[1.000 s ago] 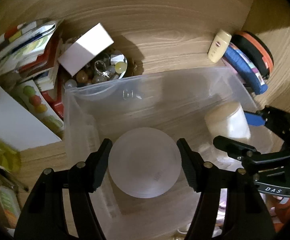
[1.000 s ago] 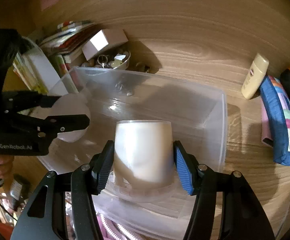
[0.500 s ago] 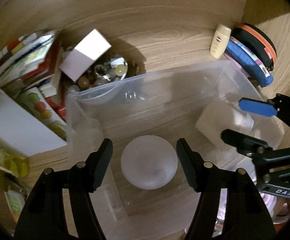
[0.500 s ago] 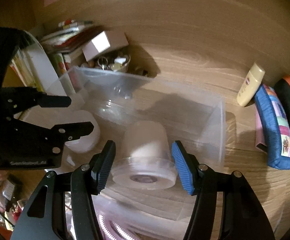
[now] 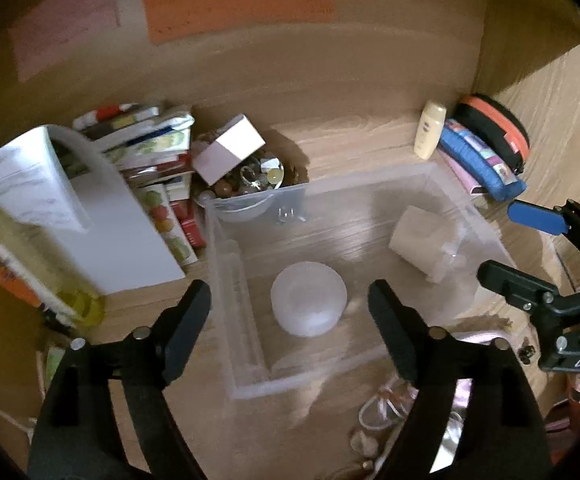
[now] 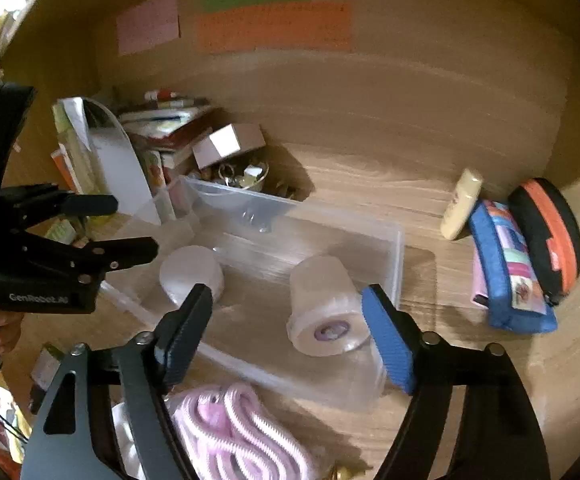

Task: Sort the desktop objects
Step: 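Move left tool to the green pump bottle while right tool approaches the pink rope bag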

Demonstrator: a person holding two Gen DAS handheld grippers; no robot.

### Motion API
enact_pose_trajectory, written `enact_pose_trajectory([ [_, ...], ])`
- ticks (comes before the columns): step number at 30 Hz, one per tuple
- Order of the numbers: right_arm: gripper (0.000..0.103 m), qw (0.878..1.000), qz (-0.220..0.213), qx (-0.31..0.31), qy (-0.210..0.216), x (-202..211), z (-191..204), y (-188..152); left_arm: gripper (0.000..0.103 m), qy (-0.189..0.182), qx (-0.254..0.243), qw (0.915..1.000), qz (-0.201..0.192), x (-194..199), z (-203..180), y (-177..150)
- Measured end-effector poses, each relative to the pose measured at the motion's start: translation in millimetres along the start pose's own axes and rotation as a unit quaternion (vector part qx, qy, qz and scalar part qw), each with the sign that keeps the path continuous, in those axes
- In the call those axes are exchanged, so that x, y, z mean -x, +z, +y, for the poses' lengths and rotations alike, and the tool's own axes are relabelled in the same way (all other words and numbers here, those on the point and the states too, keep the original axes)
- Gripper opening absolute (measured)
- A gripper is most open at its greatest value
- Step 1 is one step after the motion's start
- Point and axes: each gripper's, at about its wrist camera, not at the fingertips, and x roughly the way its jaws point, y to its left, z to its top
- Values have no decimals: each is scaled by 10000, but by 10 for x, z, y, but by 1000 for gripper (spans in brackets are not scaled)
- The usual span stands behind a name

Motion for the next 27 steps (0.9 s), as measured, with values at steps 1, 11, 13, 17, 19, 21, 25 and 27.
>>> enact_pose_trajectory([
  [1, 78, 10000, -62, -10, -31, 65, -3, -25, 88, 9, 24, 10000, -47, 57, -1, -28],
  [11, 81, 9992, -320, -37, -228, 534, -8, -405, 94, -9, 473, 9984, -297, 605, 173, -516],
  [13, 82, 9990, -336, -28, -306, 611, -2, -496, 94, 50, 528, 9983, -246, 639, 208, -638],
  [17, 82, 9991, -291, -70, -300, 714, -3, -659, 94, 49, 714, 9974, -94, 658, 304, -919],
  [19, 83, 9992, -245, -94, -285, 737, 1, -750, 94, 35, 812, 9967, -20, 647, 341, -1079],
  [21, 83, 9992, -193, -79, -327, 735, 24, -826, 94, 59, 861, 9962, 75, 621, 345, -1215],
  [25, 83, 9990, -42, 39, -438, 678, 69, -1009, 94, 55, 919, 9953, 289, 549, 352, -1460],
  [27, 83, 9991, 92, 51, -414, 607, 70, -1083, 94, -10, 944, 9948, 381, 509, 346, -1561],
])
